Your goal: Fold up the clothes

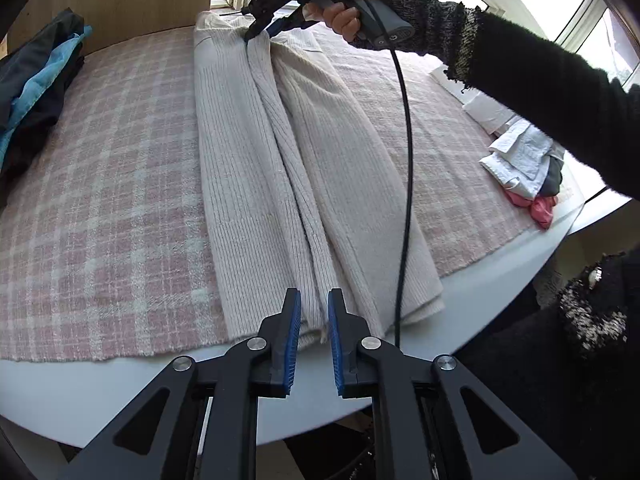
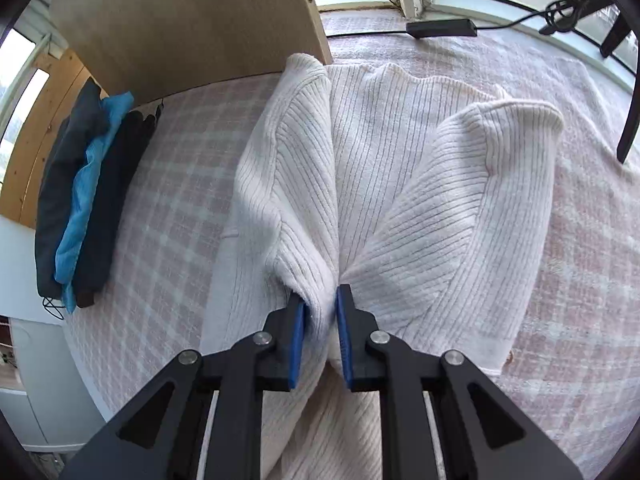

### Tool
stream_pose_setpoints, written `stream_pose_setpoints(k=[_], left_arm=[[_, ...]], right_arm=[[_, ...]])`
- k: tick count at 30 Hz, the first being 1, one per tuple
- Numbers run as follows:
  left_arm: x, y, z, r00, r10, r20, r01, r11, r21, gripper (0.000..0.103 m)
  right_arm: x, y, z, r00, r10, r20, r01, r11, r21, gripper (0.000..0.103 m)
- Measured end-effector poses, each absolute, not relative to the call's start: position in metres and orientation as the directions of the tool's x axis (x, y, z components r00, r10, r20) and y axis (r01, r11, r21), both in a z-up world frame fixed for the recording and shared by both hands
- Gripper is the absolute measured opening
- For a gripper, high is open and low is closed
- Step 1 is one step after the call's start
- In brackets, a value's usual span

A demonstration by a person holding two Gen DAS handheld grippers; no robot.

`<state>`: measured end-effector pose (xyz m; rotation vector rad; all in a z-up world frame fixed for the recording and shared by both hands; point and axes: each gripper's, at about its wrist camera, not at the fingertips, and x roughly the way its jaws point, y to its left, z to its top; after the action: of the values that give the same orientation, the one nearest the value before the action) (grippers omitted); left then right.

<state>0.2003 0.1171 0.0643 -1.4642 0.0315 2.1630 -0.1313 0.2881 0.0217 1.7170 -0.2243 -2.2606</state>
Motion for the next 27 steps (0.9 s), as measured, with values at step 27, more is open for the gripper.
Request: stream_pose_setpoints(k=[27], left_arm=[[0.185, 0.163, 0.045, -0.358, 0.317, -0.879, -0.385, -0.907, -0.171, 0.026]], right_arm=[[-0.041, 0.246, 0.013, -0.013, -0.339, -0.941, 0.145, -0.932, 0.333, 0.035]])
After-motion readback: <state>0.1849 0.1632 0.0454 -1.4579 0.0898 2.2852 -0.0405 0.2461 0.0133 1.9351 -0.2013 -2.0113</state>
